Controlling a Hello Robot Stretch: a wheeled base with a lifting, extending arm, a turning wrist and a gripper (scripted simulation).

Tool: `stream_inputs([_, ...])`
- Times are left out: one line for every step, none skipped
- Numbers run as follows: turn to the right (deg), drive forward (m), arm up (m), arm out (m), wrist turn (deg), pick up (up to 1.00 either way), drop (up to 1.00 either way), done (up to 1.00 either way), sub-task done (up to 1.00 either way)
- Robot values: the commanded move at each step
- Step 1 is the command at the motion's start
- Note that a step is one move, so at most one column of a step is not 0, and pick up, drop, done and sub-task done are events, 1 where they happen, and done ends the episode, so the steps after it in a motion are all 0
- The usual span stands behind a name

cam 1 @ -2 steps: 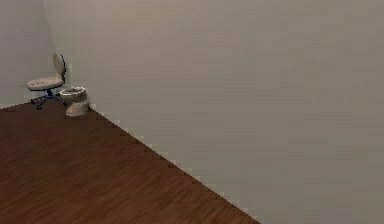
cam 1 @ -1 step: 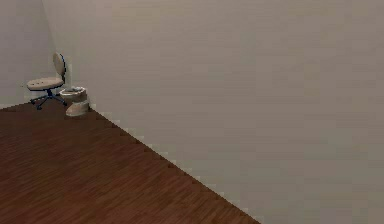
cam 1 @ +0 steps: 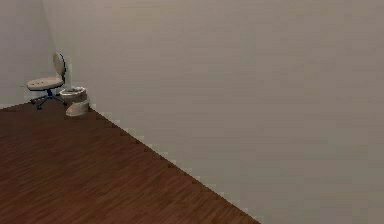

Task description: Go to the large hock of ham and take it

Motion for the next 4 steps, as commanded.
stream_inputs([0.0,0.00,0.00,0.00,45.0,0.00,0.00,0.00,0.00])
stream_inputs([0.0,0.00,0.00,0.00,45.0,0.00,0.00,0.00,0.00])
stream_inputs([0.0,0.00,0.00,0.00,45.0,0.00,0.00,0.00,0.00])
stream_inputs([0.0,0.00,0.00,0.00,30.0,0.00,0.00,0.00,0.00])
